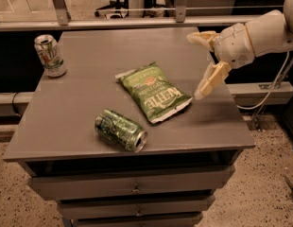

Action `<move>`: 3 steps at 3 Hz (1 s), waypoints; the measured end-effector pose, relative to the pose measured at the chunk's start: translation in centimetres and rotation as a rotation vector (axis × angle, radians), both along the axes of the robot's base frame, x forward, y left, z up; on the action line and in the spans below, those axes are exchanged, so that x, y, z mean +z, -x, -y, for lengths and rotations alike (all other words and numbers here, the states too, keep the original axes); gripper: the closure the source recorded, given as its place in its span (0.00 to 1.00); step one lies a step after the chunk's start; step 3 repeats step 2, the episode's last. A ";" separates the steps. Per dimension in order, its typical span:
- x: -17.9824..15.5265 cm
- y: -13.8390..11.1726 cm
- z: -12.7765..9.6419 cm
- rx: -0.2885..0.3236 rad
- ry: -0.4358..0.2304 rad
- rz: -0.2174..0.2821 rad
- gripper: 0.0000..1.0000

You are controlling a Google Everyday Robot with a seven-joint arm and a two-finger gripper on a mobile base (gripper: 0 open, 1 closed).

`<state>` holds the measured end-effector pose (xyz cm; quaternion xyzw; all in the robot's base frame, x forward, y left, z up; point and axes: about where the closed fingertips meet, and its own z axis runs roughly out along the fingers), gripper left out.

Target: Move green jalapeno chip bag near green can

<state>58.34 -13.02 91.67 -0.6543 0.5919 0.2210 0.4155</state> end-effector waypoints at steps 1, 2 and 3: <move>3.8 0.5 3.1 -0.057 0.068 0.090 0.00; 3.8 0.5 3.1 -0.057 0.068 0.090 0.00; 3.8 0.5 3.1 -0.057 0.068 0.090 0.00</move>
Offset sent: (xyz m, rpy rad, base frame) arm -0.0036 -0.0262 0.0286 -0.0552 -0.0697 -0.0460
